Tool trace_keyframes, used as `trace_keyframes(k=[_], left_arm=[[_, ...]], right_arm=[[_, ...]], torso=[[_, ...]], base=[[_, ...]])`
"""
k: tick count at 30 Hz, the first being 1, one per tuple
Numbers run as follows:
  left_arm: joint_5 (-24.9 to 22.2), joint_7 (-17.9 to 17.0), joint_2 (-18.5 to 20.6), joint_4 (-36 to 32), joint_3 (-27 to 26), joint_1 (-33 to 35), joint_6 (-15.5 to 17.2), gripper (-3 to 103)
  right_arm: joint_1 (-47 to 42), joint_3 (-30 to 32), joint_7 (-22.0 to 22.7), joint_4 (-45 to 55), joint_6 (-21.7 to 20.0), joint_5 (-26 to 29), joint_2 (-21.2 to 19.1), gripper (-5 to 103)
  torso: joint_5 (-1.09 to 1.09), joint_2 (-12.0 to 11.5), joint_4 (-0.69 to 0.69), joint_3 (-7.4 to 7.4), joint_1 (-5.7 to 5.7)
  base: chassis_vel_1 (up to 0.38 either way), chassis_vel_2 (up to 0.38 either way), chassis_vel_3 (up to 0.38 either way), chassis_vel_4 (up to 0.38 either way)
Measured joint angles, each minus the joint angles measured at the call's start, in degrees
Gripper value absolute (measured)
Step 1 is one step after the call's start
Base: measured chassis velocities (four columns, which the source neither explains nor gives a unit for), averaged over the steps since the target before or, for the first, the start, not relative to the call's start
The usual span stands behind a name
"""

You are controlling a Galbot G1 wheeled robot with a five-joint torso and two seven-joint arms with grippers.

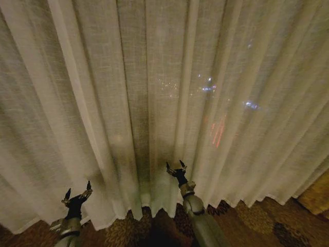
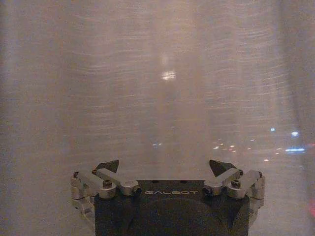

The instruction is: Open the curtains by pulling them apart, changing their state from closed to fully open.

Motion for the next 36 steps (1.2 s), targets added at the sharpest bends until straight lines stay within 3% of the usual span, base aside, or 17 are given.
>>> trace_keyframes(k=[8,15,19,22,24,28,30,34,36], left_arm=[[0.0,0.0,0.0,0.0,0.02,-0.01,0.0,100],[0.0,0.0,0.0,0.0,-0.01,0.0,0.0,100],[0.0,0.0,0.0,0.0,-0.01,0.01,0.0,100],[0.0,0.0,0.0,0.0,0.0,0.0,0.0,100],[0.0,0.0,0.0,0.0,0.0,0.0,0.0,100],[0.0,0.0,0.0,0.0,0.0,-0.01,0.0,100],[0.0,0.0,0.0,0.0,0.0,-0.01,0.0,100],[0.0,0.0,0.0,0.0,0.0,0.0,0.0,100],[0.0,0.0,0.0,0.0,0.0,0.0,0.0,100]], right_arm=[[0.94,0.38,1.56,-0.19,-0.12,-1.14,-0.21,100],[2.24,-0.13,2.34,-1.92,-0.25,-5.58,0.59,103],[2.35,-0.56,1.73,-2.72,0.32,-7.32,0.89,92],[2.43,-0.72,1.43,-3.0,0.8,-7.59,1.31,76],[2.43,-0.77,1.3,-3.02,0.95,-7.58,1.39,76],[2.13,-0.78,0.53,-3.02,1.65,-7.48,1.43,54],[1.96,-0.76,0.42,-3.02,1.81,-7.4,1.33,54],[1.53,-0.6,0.34,-2.84,1.98,-7.11,0.94,33],[1.48,-0.59,0.34,-2.78,1.98,-7.04,0.9,33]], torso=[[0.01,-0.04,-0.01,0.04,0.12],[0.0,0.02,0.01,-0.01,-0.03],[0.0,0.03,0.0,-0.01,-0.04],[0.01,0.0,-0.01,0.01,0.02],[0.01,-0.01,0.0,0.02,0.03],[0.0,-0.01,0.01,0.01,0.04],[0.0,-0.01,0.0,0.01,0.03],[0.01,-0.01,0.0,0.01,0.02],[0.01,-0.01,0.0,0.01,0.02]], base=[[-0.168,0.12,0.188,-0.124],[0.003,0.01,-0.007,-0.012],[0.0,0.0,0.0,0.0],[0.0,0.0,0.0,0.0],[0.0,0.0,0.0,0.0],[0.0,0.0,0.0,0.0],[0.0,0.0,0.0,0.0],[0.0,0.0,0.0,0.0],[0.0,0.0,0.0,0.0]])
